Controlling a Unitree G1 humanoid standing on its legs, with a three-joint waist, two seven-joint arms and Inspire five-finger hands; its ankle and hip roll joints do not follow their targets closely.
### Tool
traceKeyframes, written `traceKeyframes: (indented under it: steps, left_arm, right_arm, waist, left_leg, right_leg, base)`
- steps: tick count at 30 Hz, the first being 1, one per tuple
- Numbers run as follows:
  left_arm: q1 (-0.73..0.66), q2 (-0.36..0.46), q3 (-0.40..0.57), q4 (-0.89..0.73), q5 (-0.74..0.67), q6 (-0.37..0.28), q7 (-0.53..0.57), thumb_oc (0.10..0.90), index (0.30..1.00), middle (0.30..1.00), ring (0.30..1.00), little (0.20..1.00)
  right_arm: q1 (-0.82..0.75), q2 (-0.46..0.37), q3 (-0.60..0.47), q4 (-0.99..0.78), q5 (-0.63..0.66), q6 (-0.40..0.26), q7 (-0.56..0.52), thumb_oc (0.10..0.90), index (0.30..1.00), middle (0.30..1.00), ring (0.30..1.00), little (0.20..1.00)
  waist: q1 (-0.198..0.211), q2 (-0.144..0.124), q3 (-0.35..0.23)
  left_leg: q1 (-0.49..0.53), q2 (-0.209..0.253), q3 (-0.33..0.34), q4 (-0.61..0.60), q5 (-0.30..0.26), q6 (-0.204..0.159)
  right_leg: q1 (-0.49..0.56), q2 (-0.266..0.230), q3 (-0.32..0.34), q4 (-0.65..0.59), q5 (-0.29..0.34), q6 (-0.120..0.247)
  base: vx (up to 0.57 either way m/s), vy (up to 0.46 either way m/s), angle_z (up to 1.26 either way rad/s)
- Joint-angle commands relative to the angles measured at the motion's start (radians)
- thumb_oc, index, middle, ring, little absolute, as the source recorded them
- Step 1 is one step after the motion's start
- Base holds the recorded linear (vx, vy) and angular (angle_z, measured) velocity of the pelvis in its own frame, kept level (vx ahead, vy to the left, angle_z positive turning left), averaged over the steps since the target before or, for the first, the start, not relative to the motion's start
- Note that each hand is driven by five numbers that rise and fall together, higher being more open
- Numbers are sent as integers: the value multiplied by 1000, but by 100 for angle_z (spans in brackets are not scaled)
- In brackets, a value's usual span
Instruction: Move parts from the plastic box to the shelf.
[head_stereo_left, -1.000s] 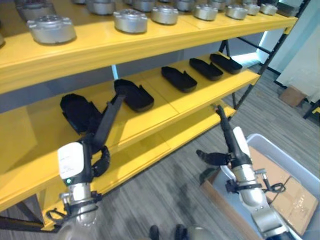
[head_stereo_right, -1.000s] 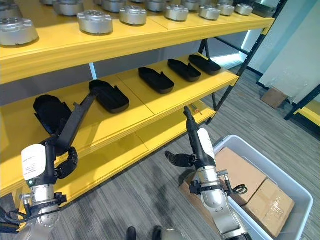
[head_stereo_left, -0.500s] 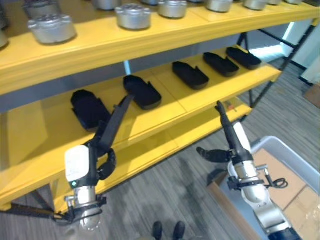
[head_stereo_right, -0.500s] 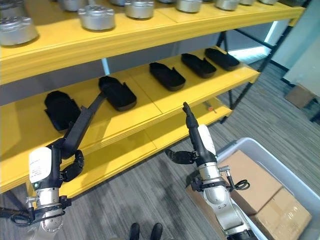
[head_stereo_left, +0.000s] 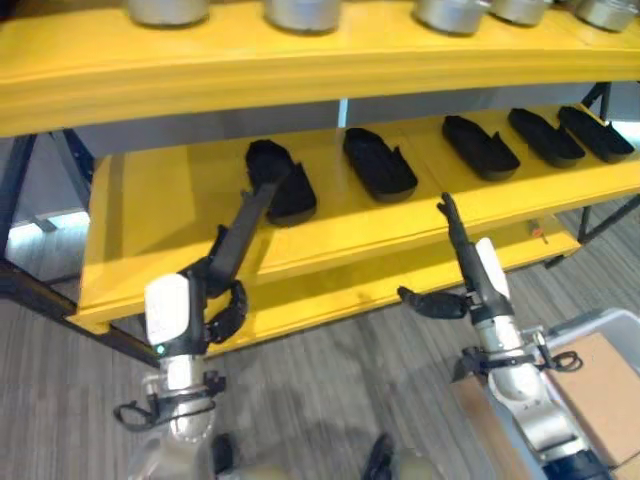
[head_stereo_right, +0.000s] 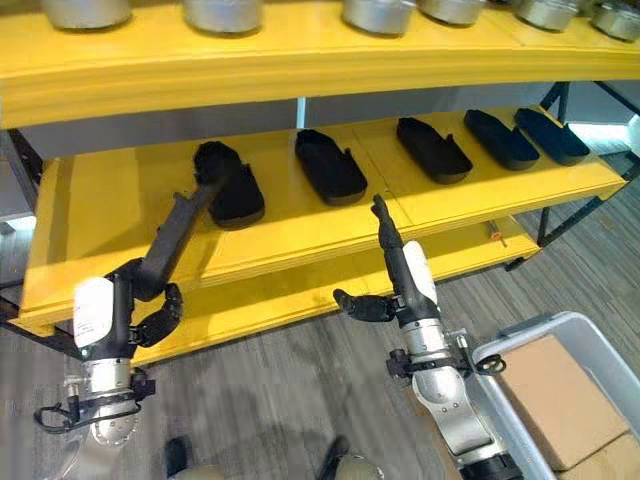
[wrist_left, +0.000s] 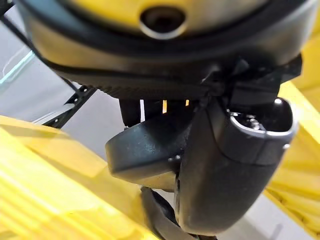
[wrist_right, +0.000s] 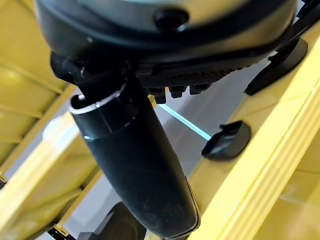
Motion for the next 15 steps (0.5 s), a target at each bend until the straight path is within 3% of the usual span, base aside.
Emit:
traceKeyframes:
  steps: [1,4,6,14,15]
  left_arm:
    - [-65,86,75,-152,-27,-77,69,400,300,300,300,300]
    - [-76,130,80,-164,-25,-90,71,400,300,300,300,300]
    - [-112,157,73,-164,-13,-88,89,400,300,300,300,300]
    - [-143,158,64,-168,11,-65,123,400,300,300,300,300]
    - [-151,161,60,-174,14,-56,130,400,300,300,300,300]
  right_arm:
    - [-47,19,-22,-84,41,-92,-32,900,1000,1000,1000,1000]
    - [-48,35,-25,-98,27,-90,-35,900,1000,1000,1000,1000]
    - [-64,47,-9,-107,-12,-79,-38,900,1000,1000,1000,1000]
    - [-76,53,12,-111,-11,-75,-21,900,1000,1000,1000,1000]
    - [-99,58,26,-117,-12,-69,-18,900,1000,1000,1000,1000]
  waist:
    - [23,-47,-100]
    - [40,-73,-71]
    - [54,-105,-42]
    - [61,-138,-35]
    - [70,-147,-23]
  left_leg:
    - [11,-44,-19,-87,84,31]
    - [-12,-108,-16,-40,24,55]
    - [-75,-160,-23,77,-50,75]
    - [-143,-193,-44,196,-128,100]
    - [-167,-210,-60,255,-174,125]
  right_leg:
    - [32,-45,80,-42,22,47]
    - [65,-107,75,-101,88,90]
    - [96,-152,57,-152,147,114]
    - [114,-186,41,-163,188,126]
    - [104,-208,49,-122,193,121]
  base:
    - [138,314,62]
    - [106,307,65]
    - [98,297,25]
    - [64,98,10]
    - [49,96,-1]
